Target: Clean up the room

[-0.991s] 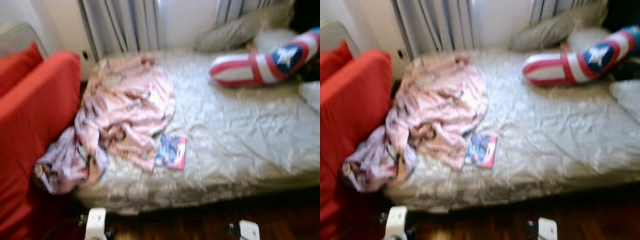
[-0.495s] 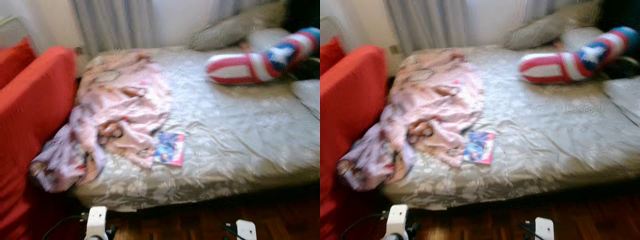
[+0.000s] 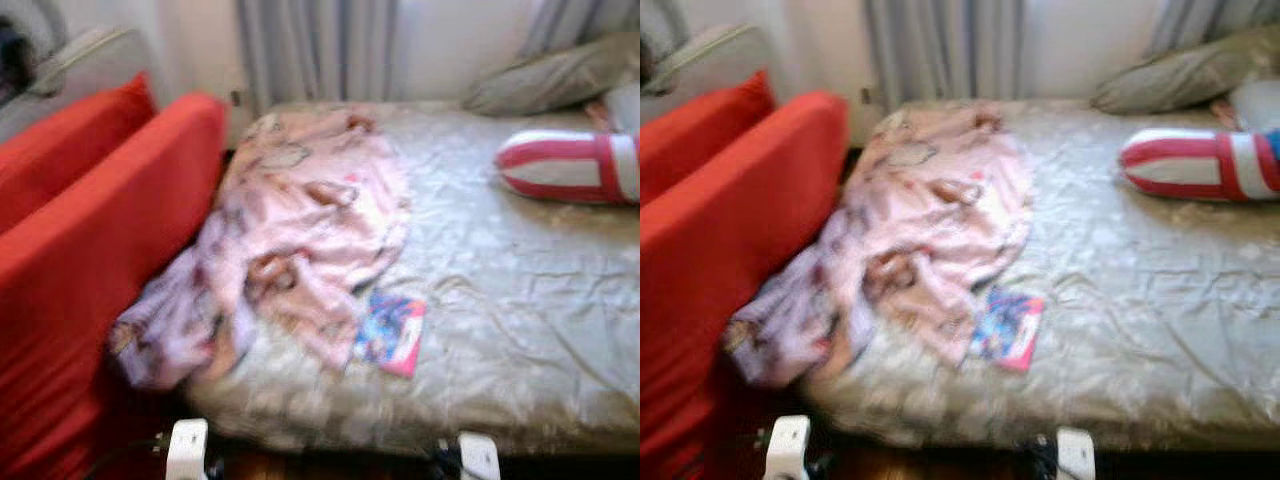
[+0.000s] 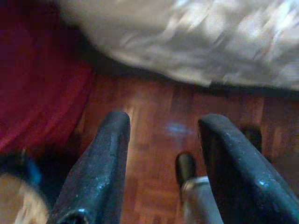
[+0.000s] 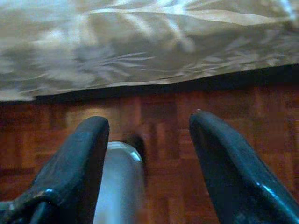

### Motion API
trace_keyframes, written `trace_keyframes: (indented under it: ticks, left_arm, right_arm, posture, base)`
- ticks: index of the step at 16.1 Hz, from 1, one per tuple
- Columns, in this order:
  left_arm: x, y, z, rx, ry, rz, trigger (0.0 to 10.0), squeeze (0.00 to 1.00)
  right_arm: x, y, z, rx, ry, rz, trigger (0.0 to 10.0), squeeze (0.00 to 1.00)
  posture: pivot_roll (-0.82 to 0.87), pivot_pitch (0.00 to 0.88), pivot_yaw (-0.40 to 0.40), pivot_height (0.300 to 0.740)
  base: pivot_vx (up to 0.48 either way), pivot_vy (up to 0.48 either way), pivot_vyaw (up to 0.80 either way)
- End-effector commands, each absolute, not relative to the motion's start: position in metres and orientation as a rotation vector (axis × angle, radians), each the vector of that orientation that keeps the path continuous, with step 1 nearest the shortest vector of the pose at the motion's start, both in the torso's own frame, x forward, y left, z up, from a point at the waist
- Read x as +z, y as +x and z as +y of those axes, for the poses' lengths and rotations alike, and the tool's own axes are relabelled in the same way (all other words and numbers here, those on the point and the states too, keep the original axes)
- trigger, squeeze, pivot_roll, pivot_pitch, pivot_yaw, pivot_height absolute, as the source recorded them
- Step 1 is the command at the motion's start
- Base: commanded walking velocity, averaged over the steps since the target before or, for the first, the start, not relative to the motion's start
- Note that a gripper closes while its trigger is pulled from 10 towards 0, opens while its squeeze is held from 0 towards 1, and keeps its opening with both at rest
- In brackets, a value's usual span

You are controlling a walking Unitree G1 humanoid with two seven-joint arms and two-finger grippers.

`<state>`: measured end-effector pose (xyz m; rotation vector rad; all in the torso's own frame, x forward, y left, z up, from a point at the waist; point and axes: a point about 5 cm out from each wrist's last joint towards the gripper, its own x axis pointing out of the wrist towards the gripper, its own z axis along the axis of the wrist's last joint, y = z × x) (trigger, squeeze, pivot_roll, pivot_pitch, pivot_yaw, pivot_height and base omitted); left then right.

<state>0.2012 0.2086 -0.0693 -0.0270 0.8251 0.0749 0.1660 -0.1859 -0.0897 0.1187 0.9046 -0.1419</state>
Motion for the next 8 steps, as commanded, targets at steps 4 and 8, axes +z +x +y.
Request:
trace_keyframes:
  ticks: [4, 8]
  left_arm:
    - [-0.068, 0.204, 0.207, 0.067, -0.035, 0.8, 10.0, 0.0]
    - [-0.043, 0.239, 0.201, 0.029, -0.082, 0.623, 10.0, 0.0]
  right_arm:
    - [-0.085, 0.175, -0.189, -0.146, 0.118, 0.862, 10.0, 0.0]
    - [-0.062, 0.213, -0.19, -0.089, 0.062, 0.692, 10.0, 0.0]
  posture:
    - [-0.03, 0.068, 0.031, 0.74]
    - [-0.04, 0.07, 0.033, 0.74]
  base:
    - [0.233, 0.0, 0.0]
    - [0.0, 0.0, 0.0]
